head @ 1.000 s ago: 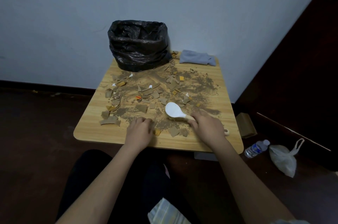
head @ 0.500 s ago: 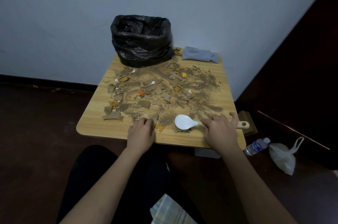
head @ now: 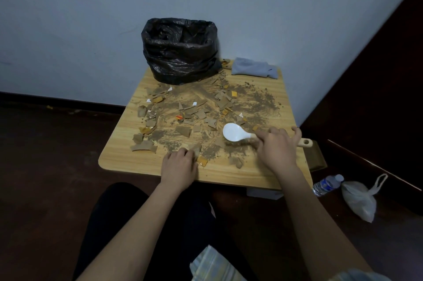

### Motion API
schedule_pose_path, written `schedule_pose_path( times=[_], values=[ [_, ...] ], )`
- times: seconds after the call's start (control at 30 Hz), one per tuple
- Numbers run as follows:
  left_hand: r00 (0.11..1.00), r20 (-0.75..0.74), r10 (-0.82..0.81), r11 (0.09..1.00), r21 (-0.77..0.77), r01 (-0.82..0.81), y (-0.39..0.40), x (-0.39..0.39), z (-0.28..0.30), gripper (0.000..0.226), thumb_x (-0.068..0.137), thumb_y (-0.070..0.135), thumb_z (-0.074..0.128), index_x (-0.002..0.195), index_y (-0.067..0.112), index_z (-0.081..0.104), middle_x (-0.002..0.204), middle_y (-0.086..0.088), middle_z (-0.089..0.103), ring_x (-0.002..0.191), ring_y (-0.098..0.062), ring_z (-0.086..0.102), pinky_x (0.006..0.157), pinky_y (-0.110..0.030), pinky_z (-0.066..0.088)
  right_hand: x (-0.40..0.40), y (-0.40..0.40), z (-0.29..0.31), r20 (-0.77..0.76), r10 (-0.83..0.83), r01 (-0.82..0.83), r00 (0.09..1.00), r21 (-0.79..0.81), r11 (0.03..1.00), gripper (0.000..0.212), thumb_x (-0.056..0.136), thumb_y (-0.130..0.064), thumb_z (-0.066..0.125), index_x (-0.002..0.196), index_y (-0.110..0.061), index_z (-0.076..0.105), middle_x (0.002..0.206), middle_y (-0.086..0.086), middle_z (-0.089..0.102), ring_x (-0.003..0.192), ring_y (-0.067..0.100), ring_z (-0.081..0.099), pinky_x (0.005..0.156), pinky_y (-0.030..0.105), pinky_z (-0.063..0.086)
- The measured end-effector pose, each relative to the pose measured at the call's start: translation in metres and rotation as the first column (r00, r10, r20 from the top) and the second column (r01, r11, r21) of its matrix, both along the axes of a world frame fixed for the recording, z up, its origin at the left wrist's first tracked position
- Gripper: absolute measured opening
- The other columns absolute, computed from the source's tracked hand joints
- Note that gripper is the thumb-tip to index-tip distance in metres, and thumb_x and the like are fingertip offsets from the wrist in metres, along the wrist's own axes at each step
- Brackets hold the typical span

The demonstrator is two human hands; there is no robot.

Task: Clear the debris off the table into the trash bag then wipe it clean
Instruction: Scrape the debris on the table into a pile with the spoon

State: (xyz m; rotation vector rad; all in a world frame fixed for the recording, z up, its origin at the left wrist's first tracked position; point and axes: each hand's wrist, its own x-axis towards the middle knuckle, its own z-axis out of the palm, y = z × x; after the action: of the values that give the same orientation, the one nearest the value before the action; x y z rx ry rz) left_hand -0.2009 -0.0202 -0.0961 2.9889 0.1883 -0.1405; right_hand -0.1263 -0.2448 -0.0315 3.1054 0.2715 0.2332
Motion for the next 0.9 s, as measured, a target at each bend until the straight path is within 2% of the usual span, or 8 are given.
schedule_pose_path(
  times=[0.1, 0.23, 0.33, 0.4, 0.5, 0.63, 0.73, 0.9],
  values=[
    [1.000, -0.019, -0.004, 1.000, 0.002, 0.004, 0.001, 0.003, 0.002, 0.040, 0.097, 0.042, 0.039, 0.128, 0.020, 0.050, 0.128, -0.003, 0.052, 0.115, -0.024, 0.052, 0.098, -0.036, 0.036, -0.006, -0.018, 0.006, -0.068, 0.018, -0.024, 0.998, -0.101, 0.995, 0.025, 0.093, -0.028, 0.049, 0.102, -0.040, 0.068, 0.090, -0.009, 0.056, 0.102, 0.019, 0.054, 0.108, 0.050, 0.006],
    [0.999, -0.033, -0.004, 1.000, 0.017, 0.004, 0.000, 0.006, 0.003, 0.040, 0.097, 0.040, 0.039, 0.128, 0.018, 0.052, 0.126, -0.006, 0.053, 0.113, -0.027, 0.053, 0.094, -0.036, 0.038, -0.015, -0.041, 0.008, -0.189, 0.035, -0.077, 0.981, -0.219, 0.973, 0.028, 0.096, -0.035, 0.042, 0.110, -0.045, 0.065, 0.099, -0.008, 0.060, 0.106, 0.018, 0.053, 0.108, 0.054, 0.006],
    [0.999, -0.038, 0.000, 1.000, 0.024, 0.001, -0.002, 0.006, 0.004, 0.040, 0.097, 0.039, 0.039, 0.127, 0.017, 0.052, 0.124, -0.007, 0.053, 0.112, -0.027, 0.054, 0.094, -0.036, 0.040, -0.014, -0.042, 0.003, -0.236, 0.044, -0.094, 0.971, -0.208, 0.974, 0.026, 0.096, -0.036, 0.042, 0.105, -0.044, 0.066, 0.088, -0.009, 0.053, 0.104, 0.018, 0.053, 0.107, 0.054, 0.007],
    [0.999, -0.036, 0.003, 1.000, 0.026, -0.002, -0.003, 0.007, 0.004, 0.040, 0.097, 0.039, 0.039, 0.127, 0.017, 0.053, 0.123, -0.007, 0.053, 0.111, -0.027, 0.054, 0.093, -0.036, 0.041, -0.008, -0.034, -0.001, -0.213, 0.029, -0.060, 0.977, -0.142, 0.988, 0.024, 0.096, -0.033, 0.044, 0.101, -0.042, 0.066, 0.090, -0.009, 0.053, 0.106, 0.018, 0.053, 0.108, 0.054, 0.007],
    [0.999, -0.047, 0.003, 1.000, 0.016, -0.002, -0.003, 0.007, 0.006, 0.040, 0.097, 0.038, 0.039, 0.127, 0.016, 0.053, 0.123, -0.007, 0.053, 0.111, -0.028, 0.054, 0.092, -0.036, 0.041, 0.002, -0.018, -0.007, -0.101, -0.043, 0.040, 0.994, -0.038, 0.998, 0.024, 0.097, -0.031, 0.047, 0.106, -0.037, 0.068, 0.100, -0.005, 0.060, 0.106, 0.020, 0.052, 0.107, 0.049, 0.009],
    [0.998, -0.062, -0.003, 1.000, 0.006, 0.003, 0.000, 0.010, 0.007, 0.040, 0.098, 0.039, 0.037, 0.127, 0.017, 0.054, 0.122, -0.006, 0.053, 0.110, -0.027, 0.054, 0.087, -0.035, 0.043, 0.008, -0.007, -0.010, 0.021, -0.115, 0.113, 0.993, 0.097, 0.989, 0.026, 0.095, -0.026, 0.050, 0.112, -0.035, 0.067, 0.099, -0.001, 0.062, 0.103, 0.022, 0.053, 0.104, 0.046, 0.008],
    [0.998, -0.070, -0.002, 1.000, 0.000, 0.002, 0.003, 0.012, 0.007, 0.040, 0.098, 0.039, 0.037, 0.127, 0.018, 0.054, 0.122, -0.007, 0.053, 0.110, -0.026, 0.054, 0.085, -0.035, 0.044, 0.009, -0.009, -0.006, 0.053, -0.077, 0.073, 0.996, 0.063, 0.995, 0.023, 0.095, -0.029, 0.050, 0.107, -0.036, 0.068, 0.093, -0.004, 0.061, 0.100, 0.022, 0.055, 0.102, 0.045, 0.008],
    [0.998, -0.061, -0.003, 1.000, 0.008, 0.003, 0.003, 0.014, 0.005, 0.040, 0.097, 0.040, 0.038, 0.125, 0.017, 0.055, 0.121, -0.007, 0.054, 0.110, -0.027, 0.054, 0.085, -0.035, 0.045, 0.010, -0.003, -0.003, -0.086, 0.050, -0.056, 0.995, -0.071, 0.996, 0.021, 0.095, -0.034, 0.049, 0.099, -0.038, 0.068, 0.082, -0.009, 0.055, 0.096, 0.019, 0.055, 0.104, 0.048, 0.008]
  ],
)
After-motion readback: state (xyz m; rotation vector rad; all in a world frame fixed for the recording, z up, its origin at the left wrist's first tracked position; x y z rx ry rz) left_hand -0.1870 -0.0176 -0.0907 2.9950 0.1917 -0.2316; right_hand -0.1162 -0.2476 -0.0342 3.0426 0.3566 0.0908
